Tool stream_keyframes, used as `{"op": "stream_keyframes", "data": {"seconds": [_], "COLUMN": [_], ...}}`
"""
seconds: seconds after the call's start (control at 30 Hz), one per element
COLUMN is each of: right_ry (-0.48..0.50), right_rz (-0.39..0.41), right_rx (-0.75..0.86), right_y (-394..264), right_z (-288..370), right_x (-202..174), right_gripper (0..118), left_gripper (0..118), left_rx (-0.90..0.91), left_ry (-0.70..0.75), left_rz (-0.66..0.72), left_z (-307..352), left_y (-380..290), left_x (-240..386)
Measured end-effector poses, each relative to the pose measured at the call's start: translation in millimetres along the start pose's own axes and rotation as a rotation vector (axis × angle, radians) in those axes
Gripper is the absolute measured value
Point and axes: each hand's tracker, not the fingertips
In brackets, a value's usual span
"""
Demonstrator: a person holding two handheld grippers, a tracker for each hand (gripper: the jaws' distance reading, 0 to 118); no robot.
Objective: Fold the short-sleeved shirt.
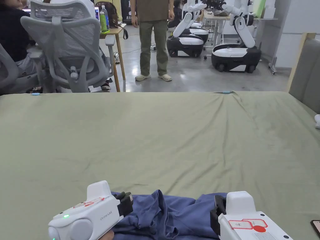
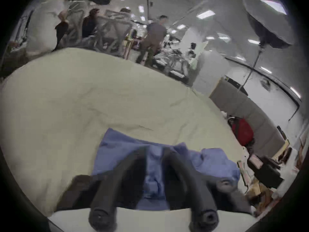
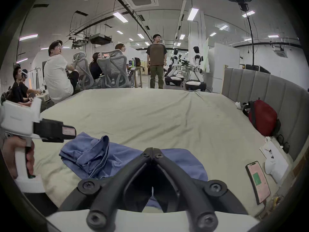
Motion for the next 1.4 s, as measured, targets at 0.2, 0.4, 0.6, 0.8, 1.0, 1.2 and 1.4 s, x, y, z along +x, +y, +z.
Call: {"op": "stream_keyframes", "data": {"seconds": [0.2, 0.4, 0.6, 0.8, 1.0, 1.2, 1.4], "right_ry": [-0.002, -0.02, -0.009, 0.012, 0.027, 0.05, 0.033], "right_rz": [-0.001, 0.002, 0.002, 0.004, 0.016, 0.037, 0.039], "right_rx": [-0.009, -0.017, -0.016, -0.021, -0.014, -0.023, -0.035], "right_y": [-2, -3, 0, 1, 1, 0, -3], "right_z": [0, 1, 1, -1, -1, -5, -6], "right_x": [5, 12, 8, -4, -19, -30, -21], "right_gripper": [0, 0, 0, 0, 0, 0, 0], "left_gripper": [0, 0, 0, 0, 104, 115, 110], "left_rx": [-0.17, -0.181, -0.17, -0.045, 0.052, -0.046, -0.025], "left_ry": [-0.102, -0.184, -0.108, -0.115, -0.037, -0.263, -0.462], "left_rz": [0.014, -0.014, -0.005, 0.028, 0.29, 0.628, 0.811], "left_z": [-54, -56, -55, -3, 26, 1, -44], "left_y": [-27, -44, -39, -24, -17, -33, -43], "left_x": [26, 66, 53, 19, -79, -127, -100]}}
